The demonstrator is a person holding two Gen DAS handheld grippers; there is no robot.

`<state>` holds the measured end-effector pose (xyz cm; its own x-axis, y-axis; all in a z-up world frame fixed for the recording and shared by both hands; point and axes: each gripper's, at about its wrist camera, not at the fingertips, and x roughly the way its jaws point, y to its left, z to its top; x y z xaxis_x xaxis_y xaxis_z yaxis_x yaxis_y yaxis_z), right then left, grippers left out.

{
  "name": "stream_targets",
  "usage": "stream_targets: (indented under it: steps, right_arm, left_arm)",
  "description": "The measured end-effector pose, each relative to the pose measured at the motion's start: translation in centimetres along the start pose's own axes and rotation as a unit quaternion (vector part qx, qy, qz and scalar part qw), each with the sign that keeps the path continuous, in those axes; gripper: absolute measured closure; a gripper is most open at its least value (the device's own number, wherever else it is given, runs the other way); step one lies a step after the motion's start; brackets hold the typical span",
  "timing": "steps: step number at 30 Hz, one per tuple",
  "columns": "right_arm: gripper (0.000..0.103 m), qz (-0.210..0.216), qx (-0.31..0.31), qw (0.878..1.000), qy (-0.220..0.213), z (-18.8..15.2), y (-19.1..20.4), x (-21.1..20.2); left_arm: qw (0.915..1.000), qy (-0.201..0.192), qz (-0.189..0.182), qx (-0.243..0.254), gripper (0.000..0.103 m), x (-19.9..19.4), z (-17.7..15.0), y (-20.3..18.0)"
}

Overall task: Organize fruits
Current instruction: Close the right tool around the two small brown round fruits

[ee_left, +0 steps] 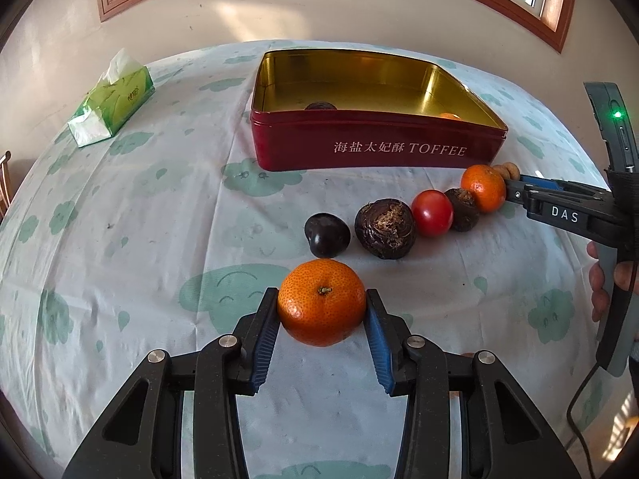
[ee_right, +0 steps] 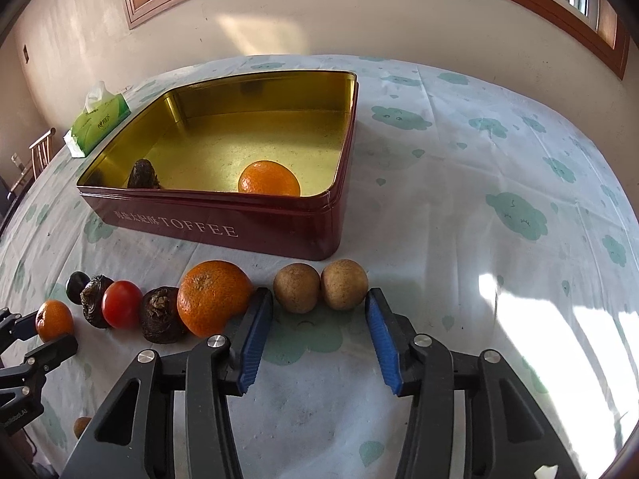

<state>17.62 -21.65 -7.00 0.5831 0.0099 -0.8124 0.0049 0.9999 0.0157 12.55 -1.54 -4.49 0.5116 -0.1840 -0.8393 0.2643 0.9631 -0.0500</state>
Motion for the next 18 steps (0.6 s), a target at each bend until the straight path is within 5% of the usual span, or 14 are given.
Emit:
stream_targets:
  steps: [18]
  right_arm:
    - [0.060,-0.005,0.004,1.000,-0.002,-0.7,-0.4,-1.2]
  left_arm:
    - [0.9999,-0.009,0.005,-0.005,0.060,-0.8,0.3,-0.1]
